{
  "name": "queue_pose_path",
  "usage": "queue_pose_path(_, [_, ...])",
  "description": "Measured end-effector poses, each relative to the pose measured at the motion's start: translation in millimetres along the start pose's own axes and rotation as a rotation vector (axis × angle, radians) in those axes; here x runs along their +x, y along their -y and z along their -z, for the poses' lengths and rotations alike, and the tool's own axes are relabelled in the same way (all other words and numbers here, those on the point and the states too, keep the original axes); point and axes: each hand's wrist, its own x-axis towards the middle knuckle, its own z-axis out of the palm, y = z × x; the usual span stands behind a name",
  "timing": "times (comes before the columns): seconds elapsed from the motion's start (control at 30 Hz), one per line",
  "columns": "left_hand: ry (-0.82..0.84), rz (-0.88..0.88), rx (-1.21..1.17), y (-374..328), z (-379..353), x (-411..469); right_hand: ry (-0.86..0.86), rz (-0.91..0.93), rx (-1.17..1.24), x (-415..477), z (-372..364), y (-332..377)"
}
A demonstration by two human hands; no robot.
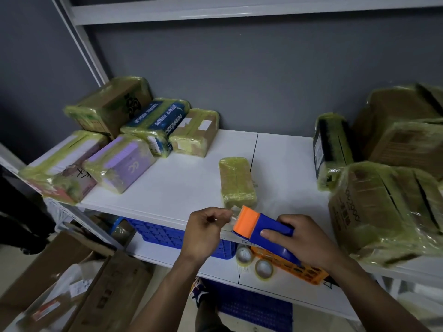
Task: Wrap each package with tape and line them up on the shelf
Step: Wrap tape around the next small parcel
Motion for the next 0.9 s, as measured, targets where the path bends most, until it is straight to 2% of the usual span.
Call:
queue_pose_path(0.13, [-0.125, -0.007, -0.065, 9, 27, 9, 0.018, -0.038, -0.075, 2, 1, -7])
queue_pose_path(0.23, [-0.137, -0.030, -0.029, 17, 36, 13, 0.020, -0.060, -0.082, 5, 2, -7])
queue_pose_path(0.53, [-0.225, 0.034, -0.104, 27, 21, 30, -0.167, -0.001, -0.333, 37, 24, 30])
queue_pose_path(0.7, [-0.320, 0.117, -0.223, 37, 14, 44, -0.112, -0.082, -0.497, 57, 22, 59])
queue_pose_path(0.9, [-0.360, 0.171, -0.243, 55, 4, 58, -0.010, -0.182, -0.679, 81, 16, 79])
